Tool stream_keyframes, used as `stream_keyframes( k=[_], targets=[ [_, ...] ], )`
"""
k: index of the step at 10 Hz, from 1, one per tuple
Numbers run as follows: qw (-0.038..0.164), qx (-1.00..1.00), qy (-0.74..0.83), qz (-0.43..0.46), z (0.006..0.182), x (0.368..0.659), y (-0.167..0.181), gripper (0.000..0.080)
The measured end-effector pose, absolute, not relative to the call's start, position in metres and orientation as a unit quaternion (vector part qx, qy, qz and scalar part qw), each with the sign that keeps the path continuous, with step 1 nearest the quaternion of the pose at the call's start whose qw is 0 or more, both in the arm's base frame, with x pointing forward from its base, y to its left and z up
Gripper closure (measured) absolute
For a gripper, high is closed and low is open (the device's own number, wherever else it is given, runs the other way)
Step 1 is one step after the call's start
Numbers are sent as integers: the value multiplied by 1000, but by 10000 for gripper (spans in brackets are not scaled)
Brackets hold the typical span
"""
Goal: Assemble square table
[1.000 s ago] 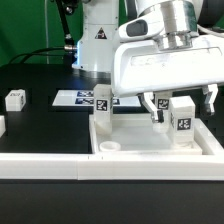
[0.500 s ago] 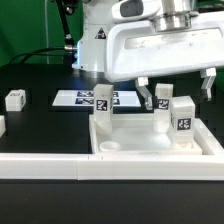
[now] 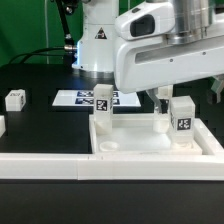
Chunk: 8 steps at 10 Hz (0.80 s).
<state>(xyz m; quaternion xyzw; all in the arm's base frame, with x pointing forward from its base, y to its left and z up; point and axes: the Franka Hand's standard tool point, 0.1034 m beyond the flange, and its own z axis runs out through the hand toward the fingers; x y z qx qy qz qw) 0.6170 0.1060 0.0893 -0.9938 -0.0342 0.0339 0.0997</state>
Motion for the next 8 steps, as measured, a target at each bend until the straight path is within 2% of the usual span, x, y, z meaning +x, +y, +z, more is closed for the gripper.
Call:
stream_keyframes(
  k=[1, 8],
  targets=[
    [103, -992, -36, 59, 88, 612, 107, 150],
    [96, -993, -32, 66, 76, 623, 95, 150]
  ],
)
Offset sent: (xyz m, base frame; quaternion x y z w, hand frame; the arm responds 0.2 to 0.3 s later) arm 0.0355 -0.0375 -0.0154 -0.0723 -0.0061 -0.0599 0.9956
